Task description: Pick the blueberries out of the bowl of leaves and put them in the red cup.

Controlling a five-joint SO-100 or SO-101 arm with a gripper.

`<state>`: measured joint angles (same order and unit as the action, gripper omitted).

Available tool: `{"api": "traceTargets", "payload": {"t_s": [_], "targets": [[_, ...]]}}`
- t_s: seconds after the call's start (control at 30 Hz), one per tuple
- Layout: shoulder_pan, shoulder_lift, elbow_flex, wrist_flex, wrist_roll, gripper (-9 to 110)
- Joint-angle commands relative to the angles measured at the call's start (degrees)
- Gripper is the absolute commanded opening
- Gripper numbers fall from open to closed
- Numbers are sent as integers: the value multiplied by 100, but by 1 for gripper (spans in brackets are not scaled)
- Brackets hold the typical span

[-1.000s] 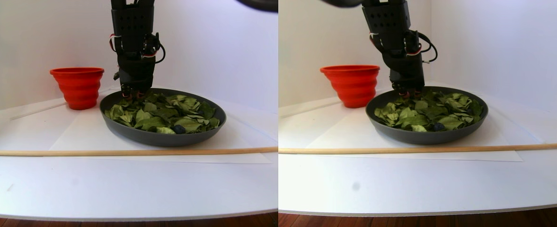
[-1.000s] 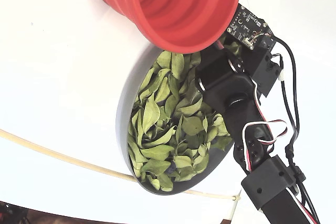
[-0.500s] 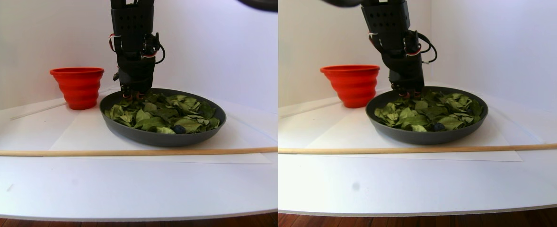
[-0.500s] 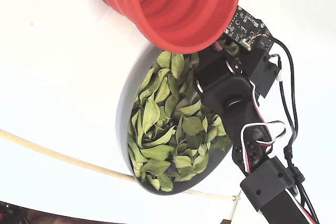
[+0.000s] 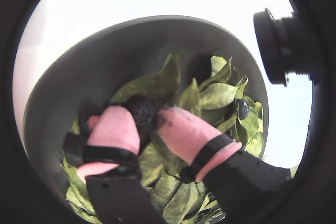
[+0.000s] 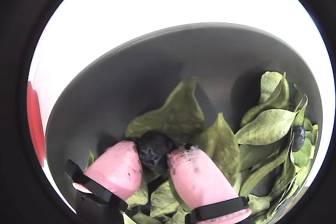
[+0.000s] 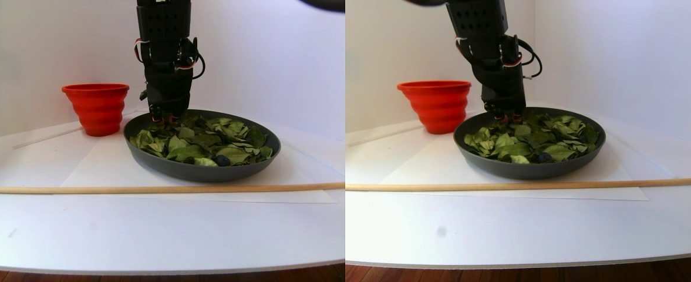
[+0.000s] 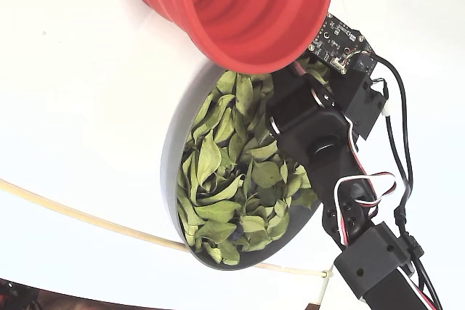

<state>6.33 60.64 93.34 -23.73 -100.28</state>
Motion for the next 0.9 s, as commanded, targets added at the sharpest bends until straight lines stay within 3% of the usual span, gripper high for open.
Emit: {"api": "traceTargets", "payload": {"t_s": [0.0,0.87], "targets": [[-26,800,18,-88,35,10],[-97,1784,765,79,62,10]]}}
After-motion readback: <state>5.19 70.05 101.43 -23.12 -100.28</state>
